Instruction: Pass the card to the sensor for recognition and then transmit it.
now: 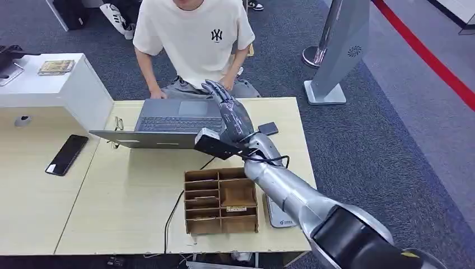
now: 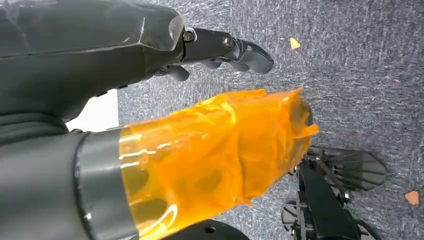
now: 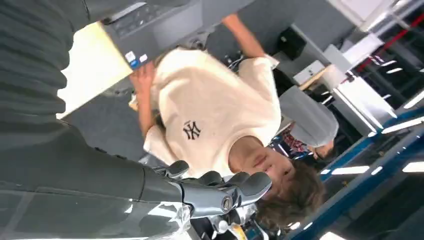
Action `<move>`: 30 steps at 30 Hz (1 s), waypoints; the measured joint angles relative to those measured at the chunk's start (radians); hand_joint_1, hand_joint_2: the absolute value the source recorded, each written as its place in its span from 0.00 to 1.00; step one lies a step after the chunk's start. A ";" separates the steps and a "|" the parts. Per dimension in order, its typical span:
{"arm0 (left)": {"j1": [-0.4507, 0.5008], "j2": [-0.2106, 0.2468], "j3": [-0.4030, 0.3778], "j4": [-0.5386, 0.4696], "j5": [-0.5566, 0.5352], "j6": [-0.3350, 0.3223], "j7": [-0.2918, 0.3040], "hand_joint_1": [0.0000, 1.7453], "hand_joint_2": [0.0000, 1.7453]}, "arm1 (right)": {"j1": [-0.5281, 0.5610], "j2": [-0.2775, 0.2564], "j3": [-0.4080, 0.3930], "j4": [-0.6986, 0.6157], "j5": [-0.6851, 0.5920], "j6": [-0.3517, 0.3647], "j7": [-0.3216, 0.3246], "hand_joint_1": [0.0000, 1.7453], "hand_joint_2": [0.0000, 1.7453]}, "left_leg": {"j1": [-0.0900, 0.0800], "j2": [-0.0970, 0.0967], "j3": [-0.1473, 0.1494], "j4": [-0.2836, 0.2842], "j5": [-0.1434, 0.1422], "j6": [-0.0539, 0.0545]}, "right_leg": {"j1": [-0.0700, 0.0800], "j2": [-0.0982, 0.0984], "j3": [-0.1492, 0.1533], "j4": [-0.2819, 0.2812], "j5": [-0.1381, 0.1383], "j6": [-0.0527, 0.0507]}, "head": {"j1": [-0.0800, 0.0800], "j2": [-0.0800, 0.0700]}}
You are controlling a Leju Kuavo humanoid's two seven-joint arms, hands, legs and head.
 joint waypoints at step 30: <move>0.036 -0.002 0.053 0.000 0.043 0.009 -0.017 0.00 0.00 | 0.375 -0.175 -0.039 -0.539 -0.174 0.100 -0.004 0.00 1.00 | 0.000 0.000 -0.001 0.000 0.000 0.000 | 0.000 0.000 0.000 0.000 0.000 0.000 | 0.000 0.000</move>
